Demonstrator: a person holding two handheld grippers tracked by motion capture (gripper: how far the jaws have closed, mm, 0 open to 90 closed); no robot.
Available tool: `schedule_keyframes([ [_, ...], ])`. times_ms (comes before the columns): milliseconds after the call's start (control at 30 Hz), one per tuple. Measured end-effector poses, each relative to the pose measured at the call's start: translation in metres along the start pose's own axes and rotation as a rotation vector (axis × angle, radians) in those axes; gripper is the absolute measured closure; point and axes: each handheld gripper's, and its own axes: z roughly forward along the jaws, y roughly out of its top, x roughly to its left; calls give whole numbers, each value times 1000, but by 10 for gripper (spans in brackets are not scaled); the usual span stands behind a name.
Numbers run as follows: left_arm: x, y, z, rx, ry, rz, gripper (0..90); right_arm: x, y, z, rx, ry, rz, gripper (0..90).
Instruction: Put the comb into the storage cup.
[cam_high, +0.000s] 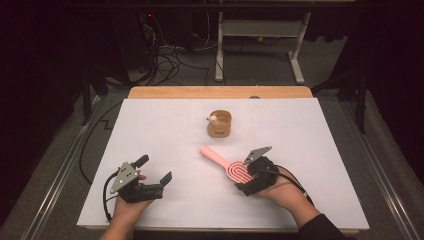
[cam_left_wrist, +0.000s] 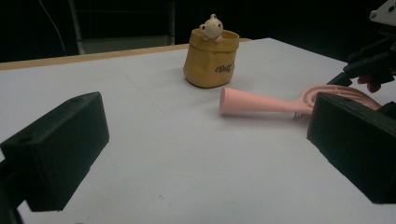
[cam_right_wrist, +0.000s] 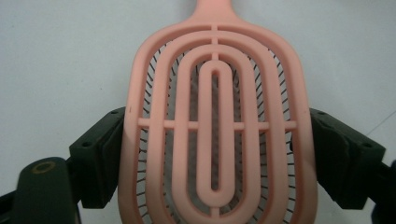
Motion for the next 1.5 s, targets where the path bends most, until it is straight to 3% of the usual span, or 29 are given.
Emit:
schedule_keyframes([
  [567, -1, 0, 0, 8, 0, 6, 0, 2, 18, -2, 61, -22, -46, 191],
  [833, -1, 0, -1, 5, -1, 3, 0, 1, 19, -1, 77, -16, -30, 190],
  [1500, -1, 0, -1, 0, -3, -2, 0, 2, 27, 1, 141, -26, -41, 195],
])
